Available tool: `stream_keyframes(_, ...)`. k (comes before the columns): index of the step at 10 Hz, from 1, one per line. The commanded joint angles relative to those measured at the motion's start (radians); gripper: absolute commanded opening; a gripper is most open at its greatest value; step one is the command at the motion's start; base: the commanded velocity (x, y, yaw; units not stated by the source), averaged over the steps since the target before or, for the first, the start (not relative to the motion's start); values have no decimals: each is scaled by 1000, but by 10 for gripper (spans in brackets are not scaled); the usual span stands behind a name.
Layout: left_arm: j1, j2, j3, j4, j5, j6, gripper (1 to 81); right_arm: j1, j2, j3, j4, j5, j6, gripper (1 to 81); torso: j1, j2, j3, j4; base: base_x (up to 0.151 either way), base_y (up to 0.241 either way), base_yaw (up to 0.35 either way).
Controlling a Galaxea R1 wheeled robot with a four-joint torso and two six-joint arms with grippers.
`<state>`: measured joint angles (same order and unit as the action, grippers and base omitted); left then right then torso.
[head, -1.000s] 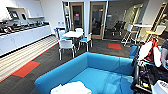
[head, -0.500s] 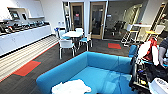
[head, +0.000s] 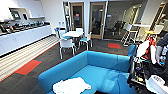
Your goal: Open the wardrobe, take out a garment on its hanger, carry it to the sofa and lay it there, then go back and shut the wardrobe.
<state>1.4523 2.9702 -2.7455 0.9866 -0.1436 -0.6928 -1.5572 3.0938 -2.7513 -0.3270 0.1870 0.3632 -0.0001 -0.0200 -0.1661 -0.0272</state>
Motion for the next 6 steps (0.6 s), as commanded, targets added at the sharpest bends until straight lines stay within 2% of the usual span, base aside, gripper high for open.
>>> stream_keyframes(1,-30,-5,-5,12,39,4,811,21,2,1,3,-47,-1,811,0,0,0,0,-94,0,0)
stream_keyframes(6,-28,-5,-5,12,39,4,811,21,4,1,3,-47,-3,811,0,0,0,0,-97,0,0)
